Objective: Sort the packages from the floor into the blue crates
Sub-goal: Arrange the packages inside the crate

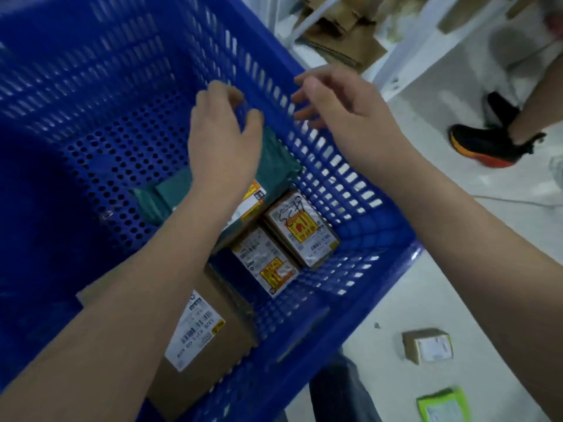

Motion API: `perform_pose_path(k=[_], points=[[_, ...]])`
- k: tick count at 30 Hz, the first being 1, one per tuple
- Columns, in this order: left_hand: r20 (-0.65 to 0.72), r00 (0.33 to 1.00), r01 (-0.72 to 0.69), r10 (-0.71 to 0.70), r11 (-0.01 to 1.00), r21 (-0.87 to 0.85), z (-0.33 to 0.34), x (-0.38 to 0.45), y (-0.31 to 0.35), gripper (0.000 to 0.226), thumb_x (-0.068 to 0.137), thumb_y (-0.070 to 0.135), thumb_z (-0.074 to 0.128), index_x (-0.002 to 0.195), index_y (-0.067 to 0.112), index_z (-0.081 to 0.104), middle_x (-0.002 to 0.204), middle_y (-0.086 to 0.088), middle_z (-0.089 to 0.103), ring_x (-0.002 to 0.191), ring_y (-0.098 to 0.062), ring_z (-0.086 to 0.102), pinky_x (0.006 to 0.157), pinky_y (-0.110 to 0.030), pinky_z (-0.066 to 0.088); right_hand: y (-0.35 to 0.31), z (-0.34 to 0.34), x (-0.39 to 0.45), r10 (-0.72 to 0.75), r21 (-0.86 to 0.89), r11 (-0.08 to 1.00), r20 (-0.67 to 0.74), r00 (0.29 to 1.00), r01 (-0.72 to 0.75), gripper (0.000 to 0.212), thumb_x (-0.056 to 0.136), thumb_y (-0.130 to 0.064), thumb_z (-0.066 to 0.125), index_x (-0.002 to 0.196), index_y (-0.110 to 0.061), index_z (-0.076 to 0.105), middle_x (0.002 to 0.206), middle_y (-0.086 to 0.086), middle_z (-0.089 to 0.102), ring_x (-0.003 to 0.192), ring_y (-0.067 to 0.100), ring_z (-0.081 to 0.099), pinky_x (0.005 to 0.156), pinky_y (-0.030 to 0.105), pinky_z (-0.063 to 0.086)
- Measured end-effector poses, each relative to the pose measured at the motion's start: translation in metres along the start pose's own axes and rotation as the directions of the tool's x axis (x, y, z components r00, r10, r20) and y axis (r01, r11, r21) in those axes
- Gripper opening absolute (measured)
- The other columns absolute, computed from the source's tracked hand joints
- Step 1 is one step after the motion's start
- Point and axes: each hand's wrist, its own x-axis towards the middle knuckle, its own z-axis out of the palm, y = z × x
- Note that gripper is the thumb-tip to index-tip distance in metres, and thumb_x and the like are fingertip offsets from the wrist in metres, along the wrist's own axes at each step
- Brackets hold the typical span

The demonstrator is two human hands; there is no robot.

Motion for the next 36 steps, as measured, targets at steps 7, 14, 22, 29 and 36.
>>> perform_pose_path(k=[7,14,22,29,36], points=[[0.184,0.945,-0.278,0.271,0.961,0.013,0.093,-0.053,0.103,0.025,0.091,0.022,0.045,0.111,0.010,0.056,0.116,-0.009,0.059,0.110,-0.026,0.051,0.092,-0.041,0.041,0.032,-0.082,-0.073,0.014,0.051,0.999,-0.360,0.933,0.005,0.023,0.099,-0.009,0.039,0.111,-0.003,0.058,0.095,0.007,0.061,0.083,0.014,0.059,0.075,0.028,0.050],[0.511,0.772,-0.432,0.378,0.902,-0.015,0.224,-0.183,0.171,0.022,0.091,0.023,0.046,0.106,0.012,0.056,0.114,-0.006,0.059,0.109,-0.024,0.051,0.093,-0.039,0.043,0.146,-0.207,-0.207,0.475,0.382,0.877,-0.596,0.647,-0.292,0.022,0.098,-0.027,0.042,0.103,-0.013,0.058,0.092,0.004,0.065,0.077,0.015,0.065,0.070,0.030,0.055],[0.904,0.328,-0.388,-0.275,0.833,0.394,0.368,-0.347,0.142,0.045,0.092,0.032,0.040,0.125,0.002,0.047,0.129,-0.017,0.051,0.118,-0.035,0.046,0.098,-0.039,0.041,0.325,-0.235,-0.469,0.977,0.597,0.205,-0.176,0.123,-0.776,0.029,0.099,-0.036,0.039,0.103,-0.009,0.047,0.096,0.015,0.053,0.061,0.018,0.053,0.058,0.027,0.043],[0.855,0.289,-0.515,-0.430,0.683,0.518,0.447,-0.432,0.105,0.053,0.089,0.037,0.048,0.129,0.002,0.046,0.132,-0.019,0.050,0.121,-0.036,0.045,0.102,-0.043,0.039,0.410,-0.214,-0.576,0.997,0.554,0.071,-0.073,0.036,-0.829,0.041,0.097,-0.036,0.041,0.114,0.000,0.050,0.091,0.016,0.055,0.065,0.025,0.057,0.062,0.030,0.043],[0.890,0.233,-0.517,-0.392,0.725,0.454,0.558,-0.465,0.063,0.047,0.087,0.029,0.055,0.119,-0.006,0.052,0.117,-0.022,0.058,0.102,-0.037,0.057,0.069,-0.032,0.042,0.511,-0.214,-0.561,0.988,0.709,0.127,-0.149,0.030,-0.694,0.032,0.094,-0.024,0.045,0.101,0.006,0.055,0.086,0.019,0.053,0.078,0.026,0.053,0.069,0.034,0.040]])
